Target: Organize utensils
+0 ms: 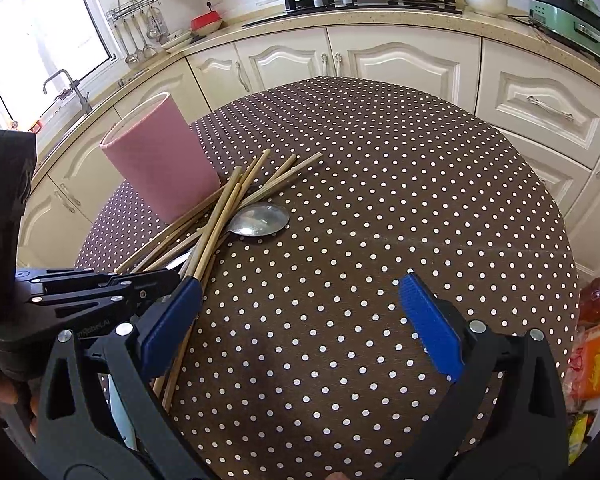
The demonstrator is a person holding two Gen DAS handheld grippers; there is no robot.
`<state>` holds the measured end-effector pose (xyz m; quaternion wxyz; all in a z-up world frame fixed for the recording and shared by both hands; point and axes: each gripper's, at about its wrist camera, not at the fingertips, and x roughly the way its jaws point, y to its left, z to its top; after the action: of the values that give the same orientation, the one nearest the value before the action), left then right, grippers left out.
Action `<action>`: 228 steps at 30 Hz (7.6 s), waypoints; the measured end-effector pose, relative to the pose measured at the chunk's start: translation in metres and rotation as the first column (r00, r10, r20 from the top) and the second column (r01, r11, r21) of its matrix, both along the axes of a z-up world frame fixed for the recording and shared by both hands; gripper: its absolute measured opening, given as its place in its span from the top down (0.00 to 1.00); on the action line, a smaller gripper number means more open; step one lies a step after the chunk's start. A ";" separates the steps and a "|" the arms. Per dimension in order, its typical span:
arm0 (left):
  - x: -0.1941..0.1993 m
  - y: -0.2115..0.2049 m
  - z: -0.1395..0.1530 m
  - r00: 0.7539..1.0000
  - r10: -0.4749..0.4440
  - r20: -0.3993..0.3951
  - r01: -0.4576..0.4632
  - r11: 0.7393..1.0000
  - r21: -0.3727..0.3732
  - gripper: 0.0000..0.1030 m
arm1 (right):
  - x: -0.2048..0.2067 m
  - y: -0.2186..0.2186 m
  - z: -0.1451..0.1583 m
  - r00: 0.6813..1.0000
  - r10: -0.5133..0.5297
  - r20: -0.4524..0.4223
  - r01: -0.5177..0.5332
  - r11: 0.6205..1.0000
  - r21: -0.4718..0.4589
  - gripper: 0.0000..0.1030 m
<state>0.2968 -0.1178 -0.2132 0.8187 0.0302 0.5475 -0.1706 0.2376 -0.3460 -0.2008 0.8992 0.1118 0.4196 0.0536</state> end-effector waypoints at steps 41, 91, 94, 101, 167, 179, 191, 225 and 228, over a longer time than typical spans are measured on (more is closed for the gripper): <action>-0.009 -0.057 0.004 0.991 -0.038 0.126 0.048 0.996 -0.077 0.95 | -0.006 -0.018 -0.011 0.997 -0.050 -0.061 0.051 0.999 0.017 0.06; 0.001 0.040 0.152 0.736 0.230 0.636 0.097 0.895 -0.436 0.95 | 0.044 0.040 0.154 0.815 0.115 0.567 -0.210 0.972 0.105 0.95; 0.016 0.040 0.156 0.695 0.268 0.667 0.094 0.886 -0.454 0.95 | 0.065 0.051 0.158 0.791 0.094 0.605 -0.209 0.970 0.122 0.95; 0.046 0.036 0.154 0.610 0.325 0.722 0.085 0.880 -0.468 0.95 | 0.092 0.065 0.154 0.747 0.061 0.662 -0.202 0.969 0.139 0.94; -0.034 0.061 0.109 0.724 0.287 0.627 -0.149 0.953 -0.264 0.44 | 0.006 0.069 0.108 0.818 0.064 0.572 -0.090 0.996 0.018 0.52; -0.042 0.035 0.050 0.951 0.130 0.279 -0.085 0.982 -0.170 0.43 | -0.026 0.048 0.071 0.916 0.060 0.396 -0.064 0.998 -0.003 0.43; -0.038 0.024 -0.015 0.991 0.136 0.008 -0.134 0.987 -0.088 0.43 | -0.039 0.026 0.014 0.984 0.051 0.172 -0.058 0.998 0.036 0.40; -0.061 0.044 0.006 0.980 0.156 0.126 -0.136 0.978 -0.156 0.78 | -0.017 0.083 -0.024 0.963 0.221 -0.155 -0.251 0.945 -0.211 0.53; -0.062 0.043 0.008 0.980 0.154 0.129 -0.133 0.978 -0.162 0.78 | -0.015 0.079 -0.025 0.960 0.226 -0.164 -0.257 0.946 -0.196 0.74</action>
<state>0.2351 -0.0750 -0.2050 0.8653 -0.0602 0.4745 -0.1498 0.2229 -0.2666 -0.2260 0.8610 -0.0350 0.4954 0.1099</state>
